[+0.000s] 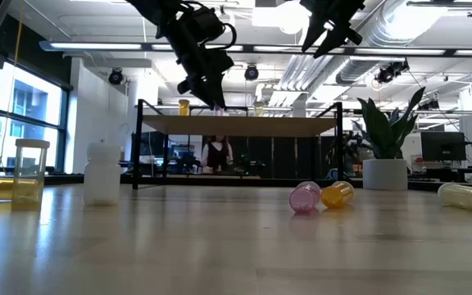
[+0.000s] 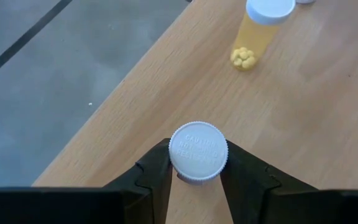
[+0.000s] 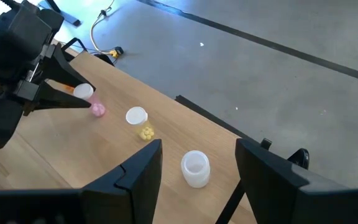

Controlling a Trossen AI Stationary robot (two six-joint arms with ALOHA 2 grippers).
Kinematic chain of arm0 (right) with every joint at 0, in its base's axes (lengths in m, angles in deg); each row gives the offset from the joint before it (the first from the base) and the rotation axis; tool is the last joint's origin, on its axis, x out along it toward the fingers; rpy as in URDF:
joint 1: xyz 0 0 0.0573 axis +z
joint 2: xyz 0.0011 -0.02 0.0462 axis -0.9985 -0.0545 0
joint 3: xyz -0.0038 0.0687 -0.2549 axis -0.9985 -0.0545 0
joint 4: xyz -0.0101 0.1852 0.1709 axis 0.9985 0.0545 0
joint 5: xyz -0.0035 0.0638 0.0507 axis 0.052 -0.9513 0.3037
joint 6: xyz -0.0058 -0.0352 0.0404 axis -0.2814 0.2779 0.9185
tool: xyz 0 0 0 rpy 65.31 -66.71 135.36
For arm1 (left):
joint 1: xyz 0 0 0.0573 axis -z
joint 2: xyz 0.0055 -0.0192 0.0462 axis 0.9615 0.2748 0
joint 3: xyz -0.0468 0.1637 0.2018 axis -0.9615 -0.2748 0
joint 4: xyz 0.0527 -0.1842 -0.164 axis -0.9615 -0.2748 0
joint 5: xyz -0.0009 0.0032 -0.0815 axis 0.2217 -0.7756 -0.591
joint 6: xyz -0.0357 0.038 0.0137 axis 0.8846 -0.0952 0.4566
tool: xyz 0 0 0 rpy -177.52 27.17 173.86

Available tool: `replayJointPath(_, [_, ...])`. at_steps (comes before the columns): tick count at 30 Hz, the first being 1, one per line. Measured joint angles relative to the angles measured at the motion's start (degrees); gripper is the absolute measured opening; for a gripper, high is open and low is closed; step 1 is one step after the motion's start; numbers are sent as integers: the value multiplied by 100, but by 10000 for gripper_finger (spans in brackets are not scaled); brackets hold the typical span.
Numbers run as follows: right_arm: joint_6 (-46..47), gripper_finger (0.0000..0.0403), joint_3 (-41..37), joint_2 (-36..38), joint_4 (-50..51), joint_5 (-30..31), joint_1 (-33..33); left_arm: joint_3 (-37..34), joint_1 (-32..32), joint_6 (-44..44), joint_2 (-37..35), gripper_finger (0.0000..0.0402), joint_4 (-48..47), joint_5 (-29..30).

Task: Pick and place medicine bottles onto shelf by color
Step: Put the left pink pill bottle on the shelf, then put the right white pill bottle on the shelf aligned with the other white pill bottle

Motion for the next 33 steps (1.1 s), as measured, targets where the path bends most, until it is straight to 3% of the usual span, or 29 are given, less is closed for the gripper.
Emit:
replayJointPath(23, [0, 194, 0, 0, 0, 0, 0, 24, -4, -1, -24, 173, 246, 0])
replayJointPath(33, [55, 194, 0, 0, 13, -355, 96, 944, -44, -90, -31, 173, -788, 3])
